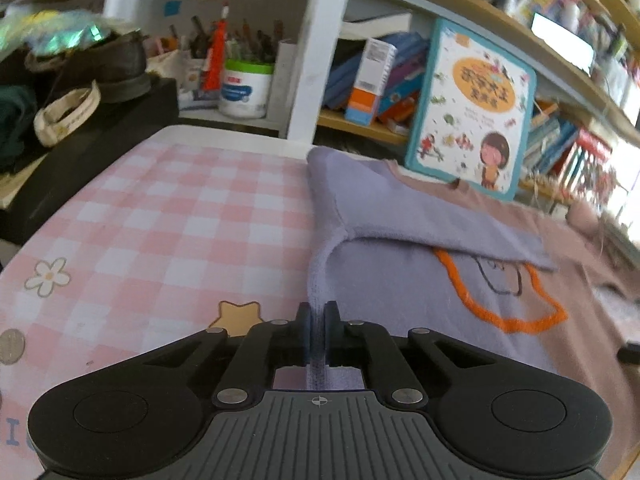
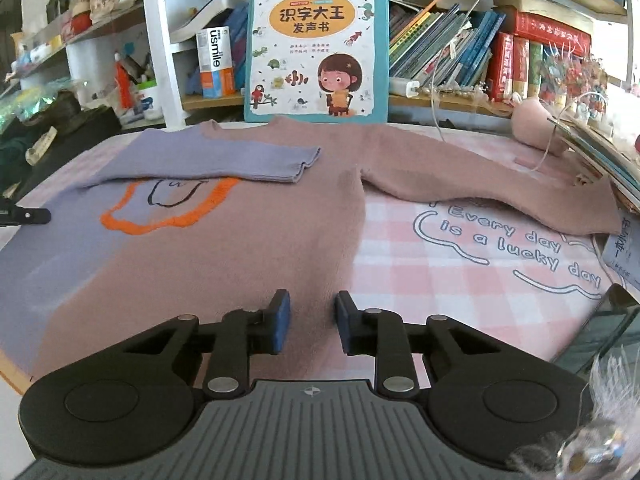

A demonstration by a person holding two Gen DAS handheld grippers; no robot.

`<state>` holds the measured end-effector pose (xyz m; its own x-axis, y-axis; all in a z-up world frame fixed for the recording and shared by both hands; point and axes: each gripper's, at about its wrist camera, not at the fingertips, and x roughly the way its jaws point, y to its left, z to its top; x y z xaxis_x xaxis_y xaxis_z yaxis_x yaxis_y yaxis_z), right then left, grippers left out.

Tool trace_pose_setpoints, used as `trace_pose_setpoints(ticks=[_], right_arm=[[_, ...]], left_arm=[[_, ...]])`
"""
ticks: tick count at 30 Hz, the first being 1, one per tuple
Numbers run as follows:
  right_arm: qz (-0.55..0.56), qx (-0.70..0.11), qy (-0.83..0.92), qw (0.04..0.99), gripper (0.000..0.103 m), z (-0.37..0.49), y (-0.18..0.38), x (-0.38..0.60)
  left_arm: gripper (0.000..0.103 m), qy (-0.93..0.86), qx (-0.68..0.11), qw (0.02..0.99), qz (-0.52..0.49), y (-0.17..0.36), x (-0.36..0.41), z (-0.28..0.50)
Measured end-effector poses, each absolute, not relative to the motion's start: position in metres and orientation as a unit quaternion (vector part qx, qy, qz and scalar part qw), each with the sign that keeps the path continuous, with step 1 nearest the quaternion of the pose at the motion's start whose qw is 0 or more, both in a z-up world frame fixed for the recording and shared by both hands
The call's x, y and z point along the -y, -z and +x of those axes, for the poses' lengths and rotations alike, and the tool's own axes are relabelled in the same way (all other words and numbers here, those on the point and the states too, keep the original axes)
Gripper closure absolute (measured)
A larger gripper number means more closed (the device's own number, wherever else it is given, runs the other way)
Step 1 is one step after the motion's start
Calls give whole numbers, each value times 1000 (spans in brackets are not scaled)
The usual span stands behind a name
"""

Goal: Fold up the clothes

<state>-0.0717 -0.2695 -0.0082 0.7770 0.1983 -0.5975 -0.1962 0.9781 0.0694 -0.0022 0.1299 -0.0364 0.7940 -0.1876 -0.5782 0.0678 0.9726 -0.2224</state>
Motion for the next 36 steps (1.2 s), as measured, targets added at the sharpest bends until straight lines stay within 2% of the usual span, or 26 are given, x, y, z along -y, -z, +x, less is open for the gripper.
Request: trace_pose_setpoints(ticks=[11,14,24,32,36], right_arm=[[8,-314,-116,942,86,-61,10,259],[4,-313,-112,943,86,-61,10,259],[1,-295,-82,952,77,-64,-1,268],[-5,-292,-48,955,67,-59,-9,285],[-18,-304,-20,952,62,-53,-12,303]], left_arm=[[98,61,-316,942,-100,38,-136,0],[95,55,-314,944,-88,35,-133,-2],[90,73,-270,959,-46,10,-106,-20],[89,158,-278,947,-25,14,-67,-24],[79,170,-292,941,-19,21,-61,-24]])
